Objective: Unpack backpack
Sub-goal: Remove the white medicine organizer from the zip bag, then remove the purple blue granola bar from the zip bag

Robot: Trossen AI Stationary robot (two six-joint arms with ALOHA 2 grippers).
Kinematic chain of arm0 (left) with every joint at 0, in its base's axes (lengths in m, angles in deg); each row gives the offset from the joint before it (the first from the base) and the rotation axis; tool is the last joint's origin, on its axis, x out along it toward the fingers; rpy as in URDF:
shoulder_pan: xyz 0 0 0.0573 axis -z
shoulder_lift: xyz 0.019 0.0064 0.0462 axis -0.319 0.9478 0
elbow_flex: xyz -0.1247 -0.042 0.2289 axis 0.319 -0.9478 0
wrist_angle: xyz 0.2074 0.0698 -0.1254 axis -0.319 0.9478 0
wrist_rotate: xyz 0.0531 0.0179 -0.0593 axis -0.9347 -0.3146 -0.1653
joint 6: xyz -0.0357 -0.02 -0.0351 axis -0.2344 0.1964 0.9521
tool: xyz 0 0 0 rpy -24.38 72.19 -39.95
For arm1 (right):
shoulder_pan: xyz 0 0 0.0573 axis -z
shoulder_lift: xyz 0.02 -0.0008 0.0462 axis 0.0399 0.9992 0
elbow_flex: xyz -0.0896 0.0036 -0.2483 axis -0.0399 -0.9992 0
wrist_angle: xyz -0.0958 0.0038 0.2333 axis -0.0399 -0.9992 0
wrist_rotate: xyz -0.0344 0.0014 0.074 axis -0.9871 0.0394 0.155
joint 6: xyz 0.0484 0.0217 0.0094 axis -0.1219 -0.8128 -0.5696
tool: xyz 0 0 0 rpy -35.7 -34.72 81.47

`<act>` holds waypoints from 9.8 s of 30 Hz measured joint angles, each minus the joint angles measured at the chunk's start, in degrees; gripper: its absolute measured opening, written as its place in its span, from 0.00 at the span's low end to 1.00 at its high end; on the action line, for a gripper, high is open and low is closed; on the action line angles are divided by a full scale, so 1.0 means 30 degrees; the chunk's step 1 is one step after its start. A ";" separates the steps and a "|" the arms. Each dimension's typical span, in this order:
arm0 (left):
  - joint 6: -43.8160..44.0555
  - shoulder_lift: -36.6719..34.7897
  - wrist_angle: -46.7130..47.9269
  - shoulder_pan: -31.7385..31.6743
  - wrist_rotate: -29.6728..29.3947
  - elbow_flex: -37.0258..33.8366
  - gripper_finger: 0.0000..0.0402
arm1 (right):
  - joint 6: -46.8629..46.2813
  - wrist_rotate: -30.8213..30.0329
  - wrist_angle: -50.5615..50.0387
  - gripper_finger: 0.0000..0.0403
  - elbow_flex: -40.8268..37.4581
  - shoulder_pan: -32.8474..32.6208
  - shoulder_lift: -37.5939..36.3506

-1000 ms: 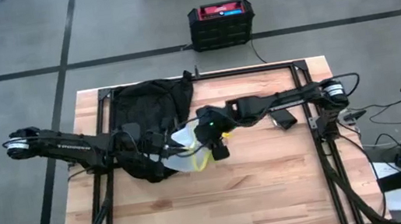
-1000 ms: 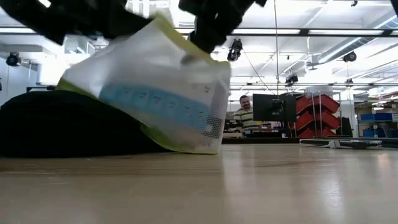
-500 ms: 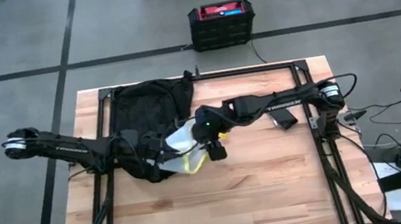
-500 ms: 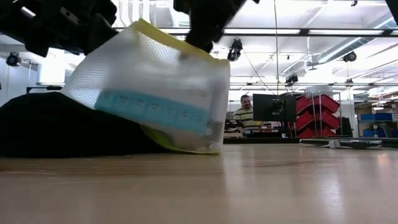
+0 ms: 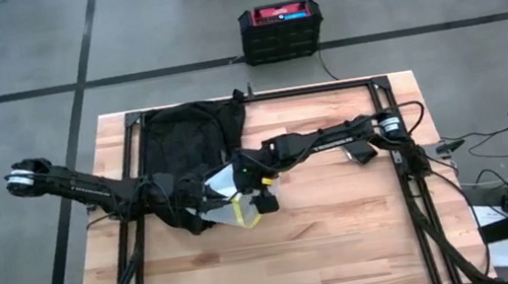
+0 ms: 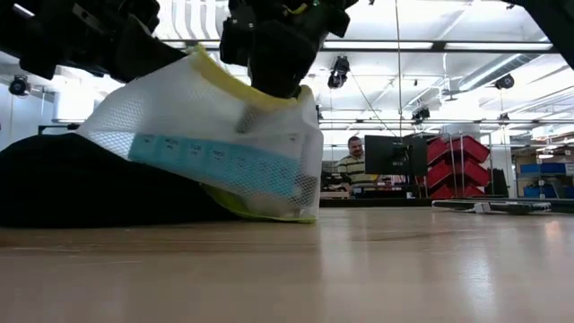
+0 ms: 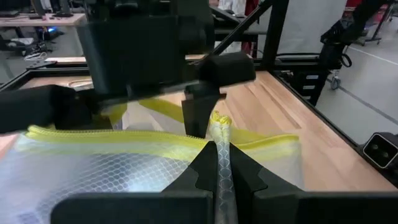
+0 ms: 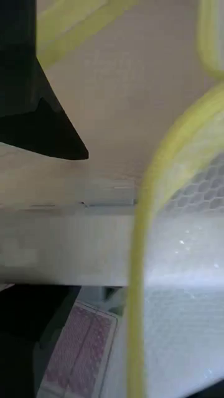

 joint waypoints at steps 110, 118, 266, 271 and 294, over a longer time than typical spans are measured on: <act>-0.0783 -0.2237 0.3286 0.1778 -0.4729 -0.0080 0.00 | -0.2424 -0.1075 -0.8349 0.29 0.4596 -0.2396 0.1794; -0.0455 -0.3349 0.4344 0.1901 -0.5447 -0.0079 0.00 | -0.2580 -0.2806 -0.9678 0.29 0.5047 -0.2944 0.0533; -0.1713 0.9640 -0.1462 0.7478 -1.4511 0.4821 0.00 | -0.2876 -0.5983 -0.2080 0.54 -0.4912 -0.3165 -0.4901; -0.2566 0.9647 -0.1350 0.8649 -1.6467 0.5085 0.00 | -0.2395 -0.7200 -0.2048 0.56 -0.4913 -0.3288 -0.3956; -0.1859 1.0828 -0.0413 0.9653 -1.5335 0.7410 0.00 | -0.3611 -1.3158 -0.3007 0.50 -0.4434 -0.8984 -0.2559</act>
